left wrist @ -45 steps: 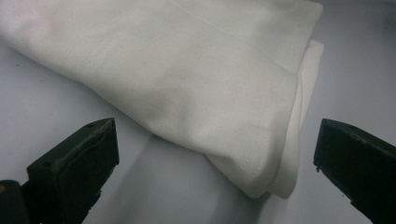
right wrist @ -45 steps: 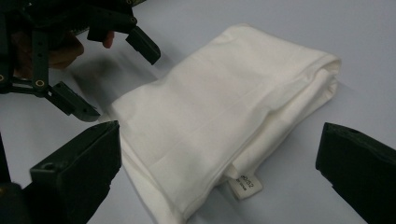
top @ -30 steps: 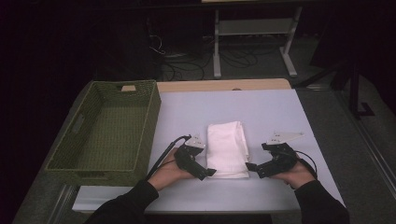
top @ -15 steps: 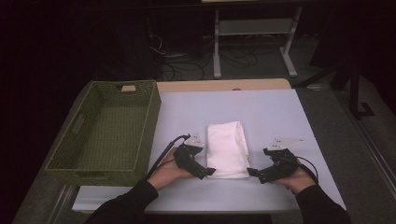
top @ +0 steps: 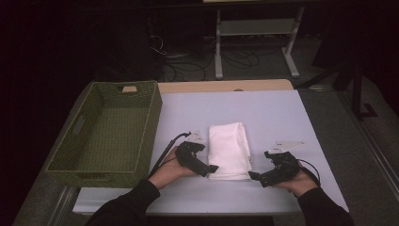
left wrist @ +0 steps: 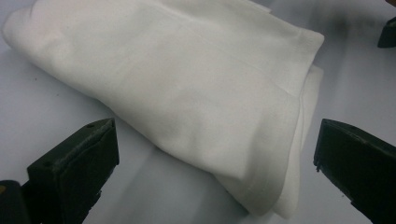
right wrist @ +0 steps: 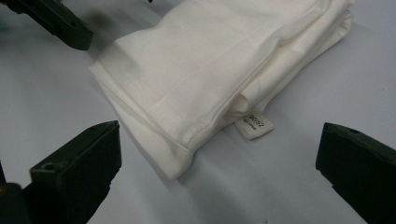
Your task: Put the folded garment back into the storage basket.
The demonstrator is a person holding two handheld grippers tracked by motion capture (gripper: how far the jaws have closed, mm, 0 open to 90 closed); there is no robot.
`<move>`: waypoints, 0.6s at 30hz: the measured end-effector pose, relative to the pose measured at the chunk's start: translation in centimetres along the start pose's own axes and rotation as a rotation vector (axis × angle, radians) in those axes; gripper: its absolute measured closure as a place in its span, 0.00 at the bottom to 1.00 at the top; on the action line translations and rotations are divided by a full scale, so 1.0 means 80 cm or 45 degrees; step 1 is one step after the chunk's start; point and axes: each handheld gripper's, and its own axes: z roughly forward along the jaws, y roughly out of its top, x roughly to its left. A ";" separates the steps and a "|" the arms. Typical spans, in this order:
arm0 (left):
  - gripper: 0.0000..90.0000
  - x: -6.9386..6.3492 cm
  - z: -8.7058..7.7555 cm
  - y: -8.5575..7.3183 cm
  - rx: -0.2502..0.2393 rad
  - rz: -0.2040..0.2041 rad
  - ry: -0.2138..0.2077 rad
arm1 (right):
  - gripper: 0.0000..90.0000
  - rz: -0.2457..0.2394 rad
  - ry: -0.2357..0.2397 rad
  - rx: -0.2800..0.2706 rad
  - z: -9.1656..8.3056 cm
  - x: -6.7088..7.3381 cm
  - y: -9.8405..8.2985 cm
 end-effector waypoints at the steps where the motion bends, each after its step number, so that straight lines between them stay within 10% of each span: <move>1: 0.00 0.000 0.001 0.001 0.000 -0.002 0.003 | 0.00 -0.004 -0.001 -0.001 0.000 0.000 0.000; 18: 0.00 0.022 0.015 0.022 -0.031 -0.103 0.071 | 0.00 -0.009 -0.004 -0.010 -0.001 0.000 0.002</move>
